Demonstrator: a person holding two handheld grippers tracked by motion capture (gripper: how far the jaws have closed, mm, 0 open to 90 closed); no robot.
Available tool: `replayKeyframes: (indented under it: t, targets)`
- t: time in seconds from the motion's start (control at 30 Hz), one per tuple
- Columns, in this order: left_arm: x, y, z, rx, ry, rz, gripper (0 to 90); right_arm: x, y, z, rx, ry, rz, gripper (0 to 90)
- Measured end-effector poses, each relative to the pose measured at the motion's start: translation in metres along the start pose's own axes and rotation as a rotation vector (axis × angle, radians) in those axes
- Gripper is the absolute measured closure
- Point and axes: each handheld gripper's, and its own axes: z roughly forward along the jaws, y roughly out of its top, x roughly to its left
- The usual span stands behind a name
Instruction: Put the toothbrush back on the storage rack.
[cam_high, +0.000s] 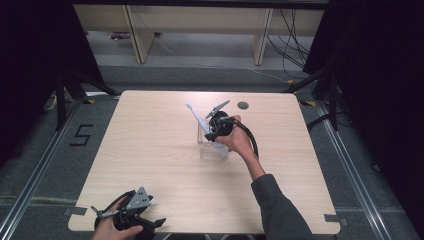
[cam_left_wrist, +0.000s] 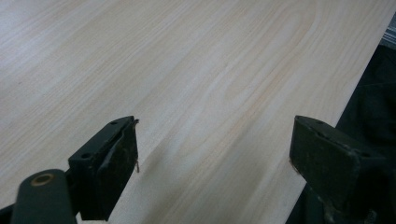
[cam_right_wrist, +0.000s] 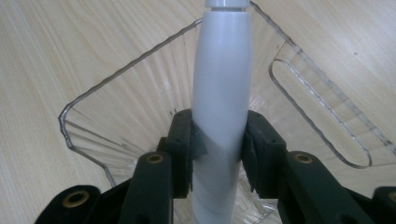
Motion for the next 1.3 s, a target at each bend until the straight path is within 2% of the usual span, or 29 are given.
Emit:
replayKeyframes:
  t: [0.07,0.1,0.23,0.27,0.3,0.33,0.43,0.47,0.5,0.53,0.6,0.63,0.67,0.7,0.77,0.83,0.87,0.9,0.97,1.0,1.13,1.2,1.3]
  targets:
    - [0.000,0.000,0.000,0.000,0.000,0.000,14.8,0.001,0.000,0.000,0.010,0.003,0.012,66.0]
    - [0.000,0.000,0.000,-0.001,0.000,-0.001,14.8,0.001,0.000,0.001,-0.004,-0.004,-0.009,65.8]
    - [0.000,0.000,0.000,0.001,-0.002,0.002,14.8,0.000,0.001,-0.003,-0.008,-0.002,0.015,64.0]
    - [0.000,0.000,0.000,0.001,-0.001,0.002,14.8,0.001,0.000,-0.005,-0.011,-0.001,0.034,63.2]
    - [0.000,0.000,0.000,0.001,-0.002,0.002,14.8,-0.001,0.000,-0.006,-0.020,-0.007,0.011,62.4]
    - [0.000,0.000,0.000,0.001,-0.001,0.001,14.8,-0.002,0.000,-0.010,-0.046,-0.019,0.007,60.4]
    - [0.000,0.000,0.000,0.002,-0.002,0.003,14.8,-0.003,-0.001,-0.014,-0.063,-0.018,-0.001,59.8]
    - [0.000,0.000,0.000,0.001,-0.001,0.002,14.8,-0.001,-0.001,-0.018,-0.056,-0.016,0.027,59.4]
    - [0.000,0.000,0.000,0.001,-0.001,0.001,14.8,-0.001,-0.001,-0.020,-0.066,-0.010,0.032,59.0]
    - [0.000,0.000,0.000,0.002,-0.001,0.002,14.8,-0.002,-0.001,-0.023,-0.090,-0.003,0.003,58.3]
    - [0.000,0.000,0.001,0.002,-0.001,0.002,14.8,-0.002,-0.001,-0.025,-0.099,-0.011,0.000,58.1]
    - [0.000,0.000,0.000,0.002,0.000,0.002,14.8,0.000,-0.001,-0.027,-0.098,-0.013,0.026,58.1]
    - [0.000,0.000,0.000,0.000,0.000,-0.001,14.8,0.000,-0.002,-0.028,-0.107,-0.012,0.025,58.0]
    - [0.000,0.000,0.000,0.001,0.000,0.000,14.8,-0.001,-0.001,-0.029,-0.122,-0.016,-0.003,57.5]
    - [0.000,0.000,0.000,0.000,0.000,-0.001,14.8,0.001,-0.002,-0.034,-0.114,-0.019,0.024,57.3]
    - [0.000,0.000,0.000,0.001,0.000,0.000,14.8,0.001,-0.002,-0.036,-0.135,-0.023,0.016,56.9]
    - [0.000,0.000,0.000,0.000,0.000,-0.002,14.8,0.002,-0.003,-0.039,-0.121,-0.013,0.033,56.7]
    - [0.000,0.000,0.000,-0.001,0.000,-0.001,14.8,0.000,-0.003,-0.039,-0.145,-0.010,-0.004,56.1]
    - [0.000,0.000,0.000,0.002,0.001,0.000,14.8,0.002,-0.003,-0.040,-0.152,-0.010,0.007,56.2]
    - [0.000,0.000,0.001,0.001,0.002,-0.002,14.8,0.001,-0.003,-0.041,-0.162,-0.024,-0.008,56.4]
    - [-0.001,0.000,0.001,0.006,-0.002,-0.008,14.8,0.001,-0.004,-0.045,-0.167,-0.018,-0.029,56.5]
    - [-0.001,0.000,0.001,0.003,-0.001,-0.007,14.8,0.002,-0.005,-0.049,-0.174,-0.034,-0.014,55.4]
    - [-0.001,0.000,0.001,0.004,-0.002,-0.002,14.8,0.001,-0.006,-0.051,-0.172,-0.026,-0.021,54.3]
